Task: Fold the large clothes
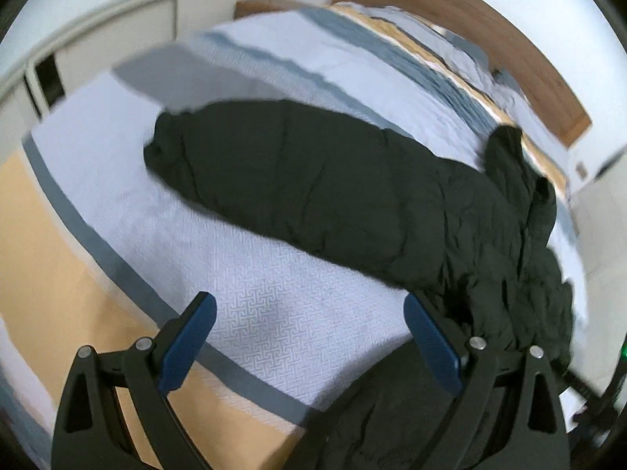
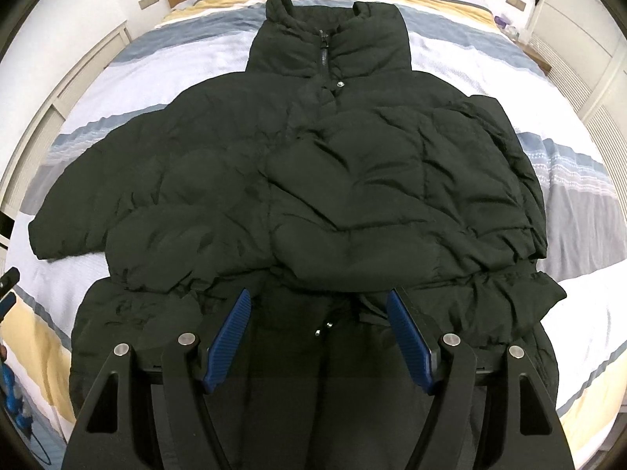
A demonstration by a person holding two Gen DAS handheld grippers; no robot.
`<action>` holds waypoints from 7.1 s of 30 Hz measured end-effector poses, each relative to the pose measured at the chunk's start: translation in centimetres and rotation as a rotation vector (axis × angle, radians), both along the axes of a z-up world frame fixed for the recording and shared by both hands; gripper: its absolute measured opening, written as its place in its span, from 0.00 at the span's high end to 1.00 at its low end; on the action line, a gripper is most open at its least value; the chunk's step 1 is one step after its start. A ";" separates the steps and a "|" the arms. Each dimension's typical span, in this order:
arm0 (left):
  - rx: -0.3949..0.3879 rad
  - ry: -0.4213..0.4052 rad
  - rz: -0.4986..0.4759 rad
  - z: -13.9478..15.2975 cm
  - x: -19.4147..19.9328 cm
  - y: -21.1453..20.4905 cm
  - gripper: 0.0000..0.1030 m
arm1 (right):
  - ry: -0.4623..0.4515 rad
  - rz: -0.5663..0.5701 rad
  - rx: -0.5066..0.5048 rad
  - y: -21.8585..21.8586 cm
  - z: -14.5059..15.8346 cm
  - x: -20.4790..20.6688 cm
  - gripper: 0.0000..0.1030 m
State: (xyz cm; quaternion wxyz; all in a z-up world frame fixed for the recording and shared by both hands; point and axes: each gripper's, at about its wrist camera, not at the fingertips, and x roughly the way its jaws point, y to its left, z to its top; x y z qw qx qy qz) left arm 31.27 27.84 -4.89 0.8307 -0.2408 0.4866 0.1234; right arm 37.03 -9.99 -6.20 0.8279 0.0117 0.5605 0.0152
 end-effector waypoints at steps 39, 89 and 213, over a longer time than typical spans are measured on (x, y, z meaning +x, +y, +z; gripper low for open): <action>-0.615 -0.278 0.367 -8.3 6.2 16.5 0.90 | -0.030 -0.126 -0.065 -10.1 0.6 -2.4 0.31; -0.310 0.056 -0.643 -2.7 12.2 -23.5 0.61 | -0.103 -0.249 0.004 -18.9 2.6 -10.0 0.29; 0.288 -0.051 -0.550 -6.4 15.8 -20.4 0.31 | -0.084 0.376 0.021 5.4 -4.9 0.2 0.24</action>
